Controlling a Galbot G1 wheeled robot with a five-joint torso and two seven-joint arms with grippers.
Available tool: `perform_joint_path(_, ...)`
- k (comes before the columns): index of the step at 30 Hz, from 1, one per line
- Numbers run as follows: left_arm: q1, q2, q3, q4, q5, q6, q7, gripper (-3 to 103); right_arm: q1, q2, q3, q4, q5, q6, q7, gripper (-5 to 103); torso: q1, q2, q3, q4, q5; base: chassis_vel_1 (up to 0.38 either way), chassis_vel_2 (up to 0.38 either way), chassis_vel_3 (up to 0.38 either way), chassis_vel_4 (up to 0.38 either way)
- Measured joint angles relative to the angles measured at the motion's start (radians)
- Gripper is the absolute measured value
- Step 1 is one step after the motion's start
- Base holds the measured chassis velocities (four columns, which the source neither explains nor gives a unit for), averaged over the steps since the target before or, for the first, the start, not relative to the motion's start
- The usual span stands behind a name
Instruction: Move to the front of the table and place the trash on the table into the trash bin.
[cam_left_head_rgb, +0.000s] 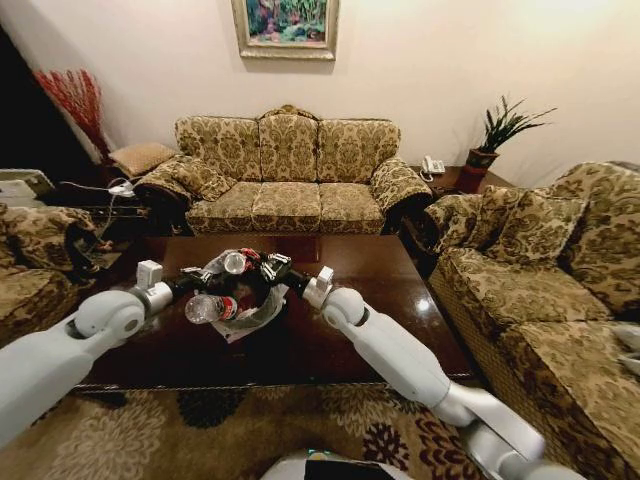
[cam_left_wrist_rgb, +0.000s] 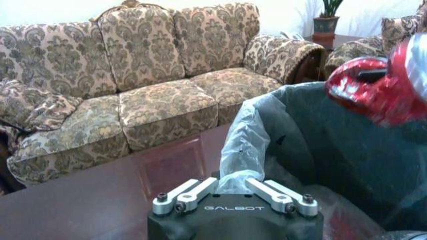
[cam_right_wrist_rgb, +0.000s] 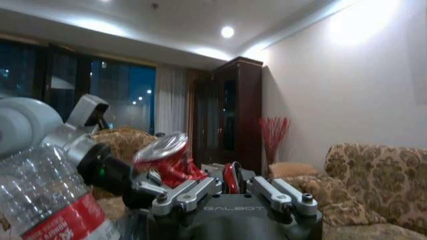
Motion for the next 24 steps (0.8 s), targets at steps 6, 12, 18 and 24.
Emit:
perform_joint_path(6,0.001,0.001,0.000,0.001,-0.001,0.000,0.001,2,0.002,-0.002,0.003,-0.007,-0.003,0.004,-0.004,28,0.000,0.000,0.000,-0.0001,-0.0001,0.000,0.000,0.000,0.000)
perform_joint_path(12,0.011,0.022,-0.001,-0.002,-0.041,0.008,0.002,2,0.003,-0.001,0.006,-0.012,0.000,0.021,0.001,51,0.000,0.000,0.000,0.0000,-0.0010,0.000,0.000,0.000,0.000)
perform_joint_path(18,0.018,0.076,-0.036,-0.006,-0.127,0.044,-0.013,2,-0.011,-0.011,0.045,0.026,0.036,0.051,0.061,73,0.000,0.000,0.000,-0.0001,0.0002,0.000,0.000,0.000,0.000)
perform_joint_path(24,0.012,0.083,-0.055,-0.015,-0.215,0.117,-0.116,2,-0.063,-0.051,0.176,0.128,0.040,-0.031,0.265,93,0.000,0.000,0.000,-0.0001,-0.0001,0.000,0.000,0.000,0.000)
